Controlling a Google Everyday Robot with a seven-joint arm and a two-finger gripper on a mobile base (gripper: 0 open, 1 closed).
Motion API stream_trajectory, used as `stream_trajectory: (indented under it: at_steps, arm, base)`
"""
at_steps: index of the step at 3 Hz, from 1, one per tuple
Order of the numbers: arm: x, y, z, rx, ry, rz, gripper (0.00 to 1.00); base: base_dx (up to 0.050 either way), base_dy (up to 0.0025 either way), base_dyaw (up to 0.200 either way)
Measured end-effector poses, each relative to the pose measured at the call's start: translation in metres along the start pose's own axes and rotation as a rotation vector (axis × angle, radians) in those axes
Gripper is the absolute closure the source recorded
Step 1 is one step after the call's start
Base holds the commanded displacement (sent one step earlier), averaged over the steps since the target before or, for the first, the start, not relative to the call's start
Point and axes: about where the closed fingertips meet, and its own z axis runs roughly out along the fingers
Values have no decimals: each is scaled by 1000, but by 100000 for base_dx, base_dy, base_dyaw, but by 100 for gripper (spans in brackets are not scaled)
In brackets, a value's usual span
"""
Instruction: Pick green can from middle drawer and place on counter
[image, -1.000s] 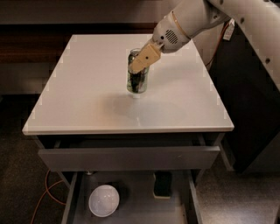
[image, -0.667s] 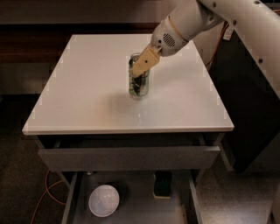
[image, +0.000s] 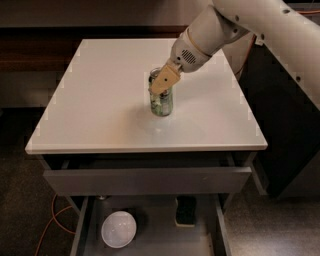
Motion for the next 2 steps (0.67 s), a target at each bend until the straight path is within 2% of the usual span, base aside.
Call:
stream_trajectory:
  at_steps: [1, 2]
  arm:
    - [-2, 0, -2, 67, -22, -19, 56]
    - [-3, 0, 1, 66, -24, -19, 33]
  base:
    - [0, 0, 0]
    - [0, 0, 0]
